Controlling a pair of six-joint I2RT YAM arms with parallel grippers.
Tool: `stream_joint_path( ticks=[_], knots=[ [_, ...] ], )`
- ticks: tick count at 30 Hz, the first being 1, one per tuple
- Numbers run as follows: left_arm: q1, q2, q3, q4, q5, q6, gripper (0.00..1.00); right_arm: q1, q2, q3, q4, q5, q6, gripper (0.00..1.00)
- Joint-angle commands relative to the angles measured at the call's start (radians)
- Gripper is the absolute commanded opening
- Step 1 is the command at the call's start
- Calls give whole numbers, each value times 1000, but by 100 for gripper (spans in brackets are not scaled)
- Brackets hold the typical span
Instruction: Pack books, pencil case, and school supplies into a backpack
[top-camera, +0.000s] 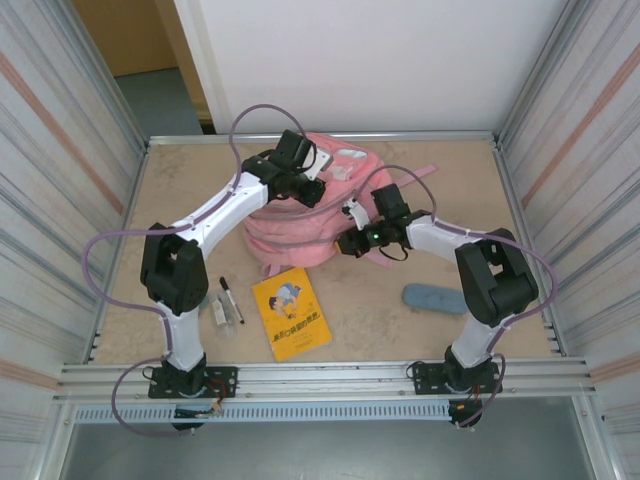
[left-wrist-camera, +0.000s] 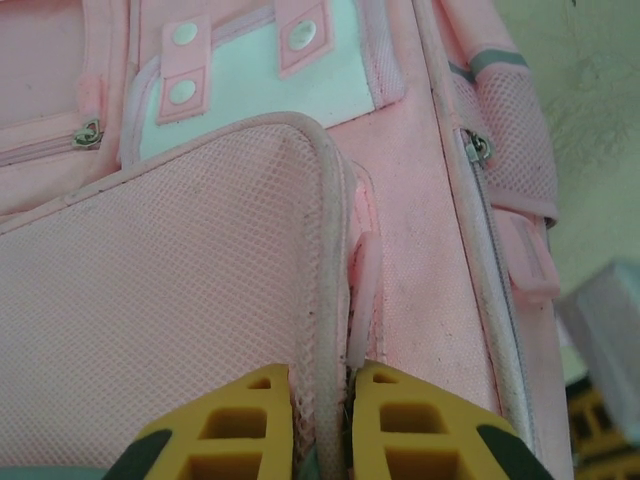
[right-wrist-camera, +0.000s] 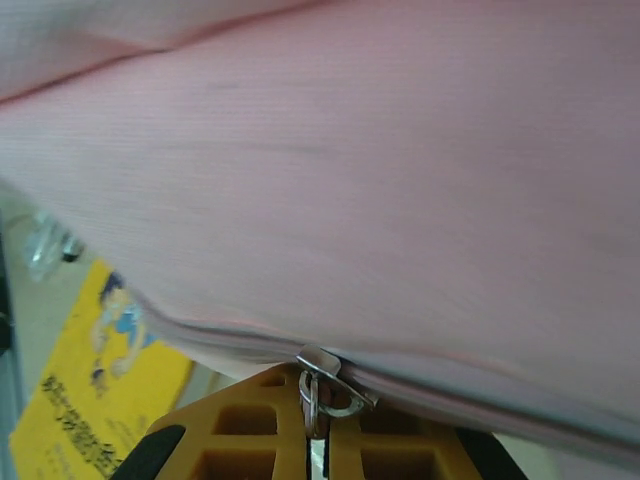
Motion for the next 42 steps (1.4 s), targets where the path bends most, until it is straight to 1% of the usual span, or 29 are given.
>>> stream_joint_path(
  ticks=[1, 5, 8, 9, 11, 12, 13, 15, 17, 20, 21, 23, 25, 26, 30, 32, 34, 39, 42],
  knots=[
    [3, -15, 25, 149, 30, -80, 0, 53, 4, 37, 50, -104, 75, 1],
    [3, 0, 30, 175, 25, -90, 0, 88, 19, 34, 126, -144, 158, 1],
    [3, -8, 26, 168, 9, -79, 0, 88, -5, 11, 141, -130, 191, 3],
    [4, -13, 20, 172, 3, -71, 0, 85, -19, 1, 133, -124, 189, 6],
    [8, -18, 10, 173, -1, -54, 0, 63, -62, -18, 103, -96, 187, 23],
    [11, -20, 10, 168, -3, -50, 0, 41, -96, -37, 87, -70, 192, 33],
    [15, -20, 13, 158, 2, -51, 0, 19, -140, -63, 74, -29, 197, 39],
    [19, -31, 12, 150, 8, -49, 0, -43, -235, -128, 83, 64, 222, 44],
    [19, -40, 3, 154, 11, -39, 0, -119, -308, -174, 89, 110, 243, 46],
    [21, -41, 8, 150, 17, -36, 0, -235, -359, -221, 112, 77, 261, 49],
    [21, -41, 13, 145, 20, -38, 0, -261, -358, -222, 107, 66, 266, 49],
    [21, -42, 13, 146, 28, -42, 0, -274, -342, -211, 91, 76, 255, 50],
    [21, -41, 14, 149, 31, -47, 0, -252, -322, -193, 81, 68, 232, 50],
    [21, -39, 17, 148, 31, -50, 0, -222, -316, -183, 75, 58, 214, 50],
    [21, -38, 28, 132, 34, -57, 0, -62, -279, -156, 77, 76, 124, 48],
    [21, -39, 27, 135, 33, -61, 0, 5, -272, -164, 101, 114, 81, 48],
    [21, -39, 25, 132, 37, -71, 0, 51, -267, -165, 111, 168, 50, 49],
    [21, -48, 10, 141, 46, -82, 0, 92, -219, -152, 170, 234, 49, 50],
    [20, -49, 10, 139, 55, -96, 0, 109, -188, -143, 200, 311, 46, 49]
  ],
)
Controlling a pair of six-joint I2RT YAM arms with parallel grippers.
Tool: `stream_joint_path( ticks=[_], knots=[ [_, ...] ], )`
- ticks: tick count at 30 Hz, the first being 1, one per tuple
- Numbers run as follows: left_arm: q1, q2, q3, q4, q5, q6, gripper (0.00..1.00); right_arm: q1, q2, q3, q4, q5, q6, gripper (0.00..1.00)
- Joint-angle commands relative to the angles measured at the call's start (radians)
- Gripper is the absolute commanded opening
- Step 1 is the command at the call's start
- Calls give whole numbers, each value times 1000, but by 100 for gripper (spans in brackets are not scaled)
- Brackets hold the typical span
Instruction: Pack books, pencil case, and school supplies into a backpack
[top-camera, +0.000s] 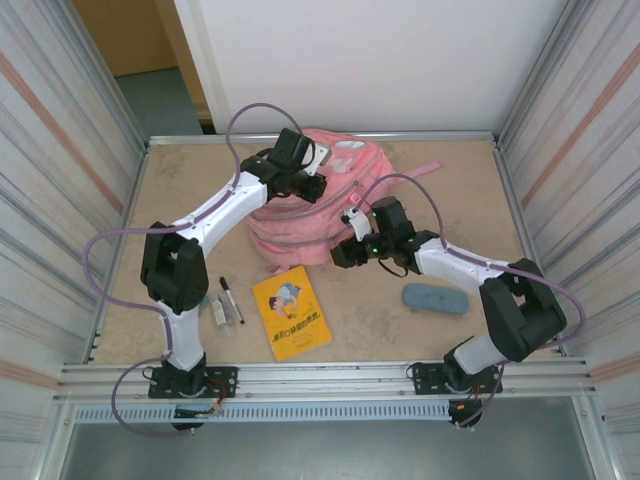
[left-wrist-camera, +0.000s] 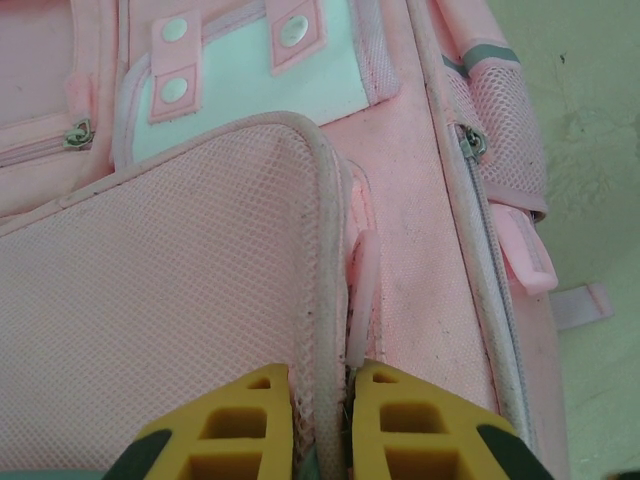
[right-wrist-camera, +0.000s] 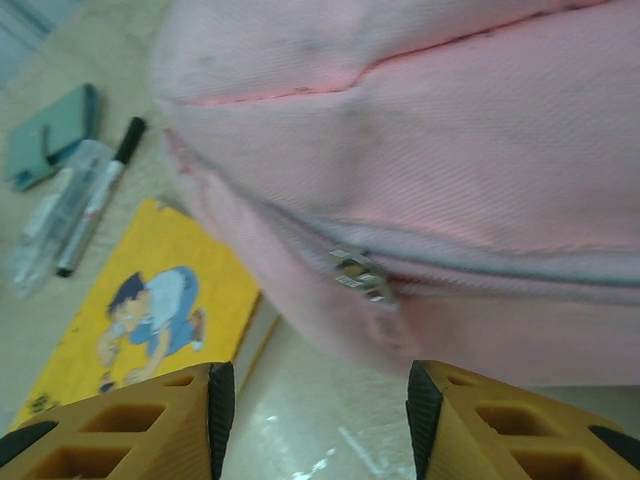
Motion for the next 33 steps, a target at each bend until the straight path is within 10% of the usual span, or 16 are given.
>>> stream_joint_path(
  ticks=[1, 4, 8, 15, 26, 33],
  knots=[
    [6, -57, 10, 82, 37, -35, 0, 19, 38, 34, 70, 101, -31, 49],
    [5, -61, 4, 86, 37, -37, 0, 39, 65, 48, 106, 142, -44, 44],
    [6, -64, -1, 88, 45, -59, 0, 72, 85, 76, 94, 119, -54, 13],
    [1, -30, -4, 131, 33, -127, 0, 148, 75, 75, 54, 76, -19, 1],
    [-44, 70, 23, 220, -7, -196, 0, 267, 176, 129, 196, 76, 188, 7],
    [-39, 93, 24, 235, 33, -169, 8, 269, 142, 33, 242, 230, 252, 33]
  ],
)
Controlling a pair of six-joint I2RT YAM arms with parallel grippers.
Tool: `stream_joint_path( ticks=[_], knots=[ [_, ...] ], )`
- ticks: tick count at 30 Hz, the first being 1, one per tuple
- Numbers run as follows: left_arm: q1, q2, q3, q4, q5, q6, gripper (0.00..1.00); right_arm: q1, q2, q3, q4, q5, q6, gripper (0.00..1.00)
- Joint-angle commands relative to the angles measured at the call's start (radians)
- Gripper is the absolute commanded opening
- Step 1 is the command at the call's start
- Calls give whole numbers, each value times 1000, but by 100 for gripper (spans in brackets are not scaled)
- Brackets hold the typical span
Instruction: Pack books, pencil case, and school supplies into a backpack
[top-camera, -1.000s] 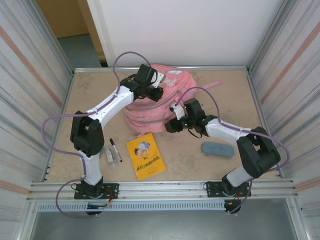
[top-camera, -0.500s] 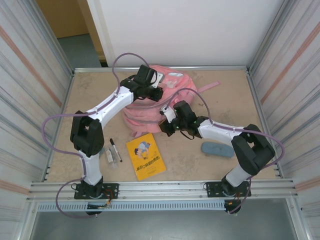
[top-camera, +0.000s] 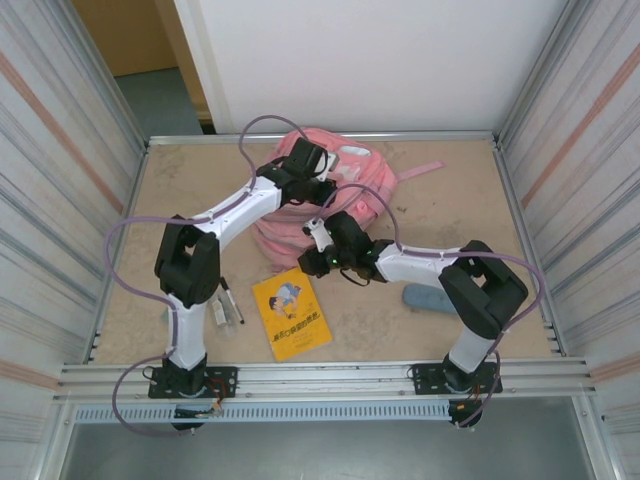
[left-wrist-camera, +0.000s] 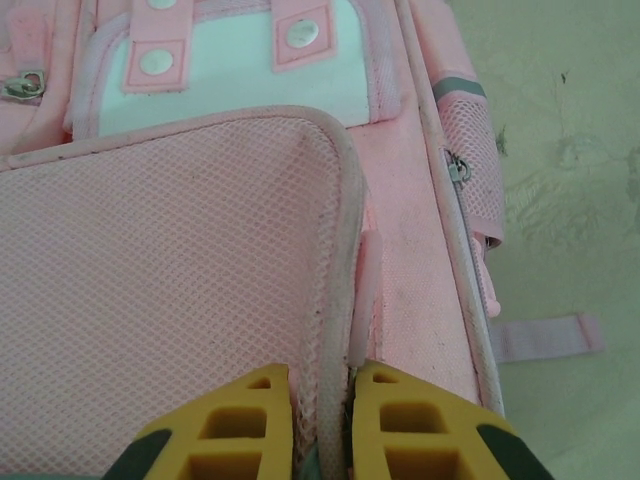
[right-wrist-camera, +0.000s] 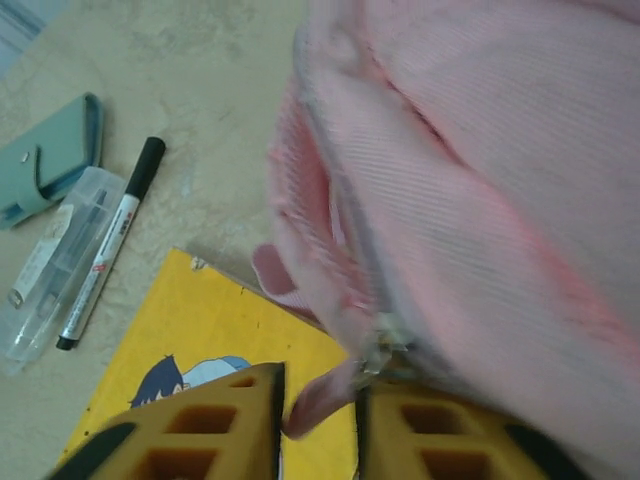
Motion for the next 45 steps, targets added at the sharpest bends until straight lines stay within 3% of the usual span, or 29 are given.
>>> stream_joint_path(
  ticks=[1, 3, 4, 6, 9, 10, 12, 15, 17, 22, 28, 32, 35, 39, 41, 45],
  knots=[
    [10, -10, 27, 120, 57, -9, 24, 10, -80, -75, 54, 65, 41, 38],
    [29, -33, 20, 82, 113, -30, 43, -3, -152, -130, 32, 117, 72, 47],
    [39, -52, 9, 61, 136, -46, 48, -7, -195, -159, 16, 152, 94, 50],
    [55, -102, -38, 41, 161, -71, 52, -11, -284, -194, -46, 229, 145, 56],
    [64, -194, -146, 22, 165, -104, 54, -40, -366, -131, -335, 458, 342, 72],
    [62, -228, -184, 15, 177, -113, 54, -70, -374, -99, -424, 473, 395, 73],
    [57, -291, -263, 13, 192, -141, 54, -146, -374, -68, -497, 392, 490, 73],
    [29, -372, -387, 14, 155, -172, 55, -234, -359, -89, -444, 243, 626, 72],
    [9, -395, -440, -4, 127, -207, 55, -259, -324, -69, -428, 212, 674, 73],
    [-70, -425, -522, -10, 26, -259, 55, -264, -189, 46, -385, 176, 692, 75],
    [-80, -515, -617, 10, -54, -366, 54, -220, -46, 130, -309, 163, 813, 75],
    [-81, -591, -684, 31, -79, -406, 54, -190, 57, 167, -230, 125, 881, 67],
    [-84, -624, -738, 56, -67, -432, 55, -185, 89, 157, -145, 101, 948, 28],
    [-85, -638, -746, 34, -44, -438, 55, -182, 42, 170, -145, 97, 943, 5],
    [-87, -657, -748, 31, -45, -445, 57, -184, 14, 192, -151, 83, 937, 0],
    [-85, -658, -724, 34, -63, -450, 59, -189, -17, 259, -192, 53, 902, 0]
  ],
)
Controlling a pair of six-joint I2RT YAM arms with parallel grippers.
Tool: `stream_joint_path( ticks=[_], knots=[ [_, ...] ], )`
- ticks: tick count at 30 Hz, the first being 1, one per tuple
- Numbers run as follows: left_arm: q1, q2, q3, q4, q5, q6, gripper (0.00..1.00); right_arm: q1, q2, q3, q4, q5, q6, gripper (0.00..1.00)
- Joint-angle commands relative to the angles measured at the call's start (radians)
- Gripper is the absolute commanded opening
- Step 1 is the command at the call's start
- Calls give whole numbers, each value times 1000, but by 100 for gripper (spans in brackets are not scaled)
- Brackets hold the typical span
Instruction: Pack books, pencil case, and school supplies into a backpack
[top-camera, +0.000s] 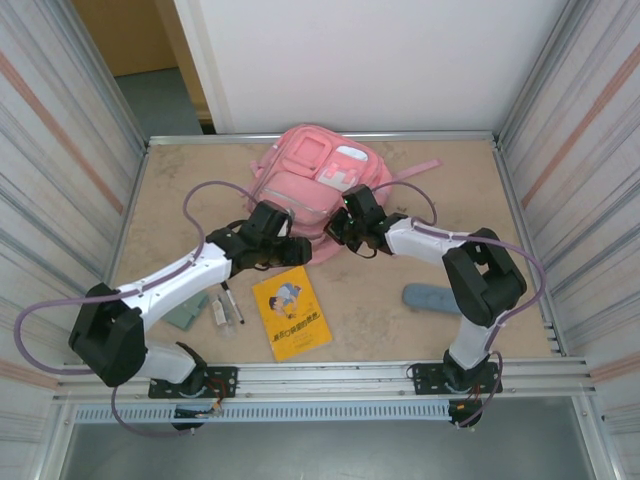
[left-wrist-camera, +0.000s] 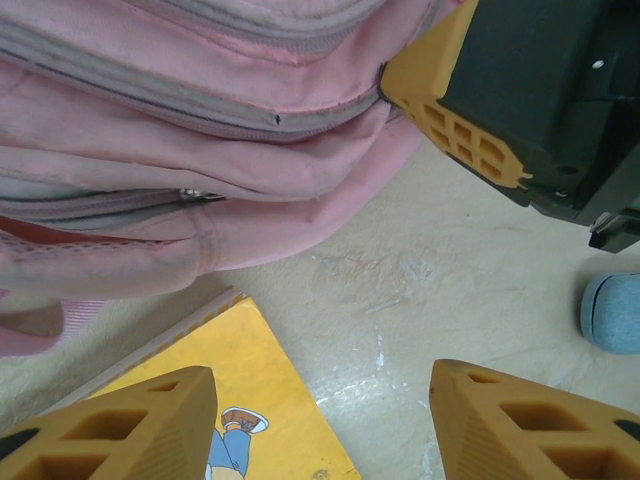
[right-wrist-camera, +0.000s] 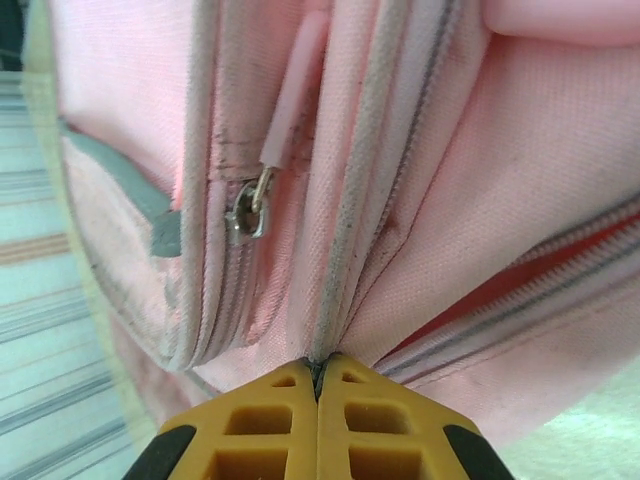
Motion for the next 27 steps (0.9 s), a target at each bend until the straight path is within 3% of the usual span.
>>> stream_joint_path(
  ticks=[1, 13, 14, 16, 18, 21, 27],
  knots=[
    [-1, -25, 37, -15, -28, -18, 59, 1, -81, 92, 14, -39, -23, 0],
    [-1, 33, 72, -33, -124, -102, 58, -14, -130, 166, -20, -72, -78, 0],
    [-3, 34, 71, -38, -138, -110, 57, -14, -134, 175, -56, -65, -89, 5],
    [-1, 24, 63, -53, -157, -121, 57, -15, -148, 174, -199, 4, -103, 50],
    [1, 4, 47, -61, -173, -121, 57, -11, -156, 147, -333, 85, -71, 70],
    [21, -28, 10, -60, -172, -122, 57, 16, -135, 86, -402, 118, 35, 76],
    [74, -63, -45, -62, -147, -119, 57, 75, 22, 138, -245, 6, 112, 74]
  ],
)
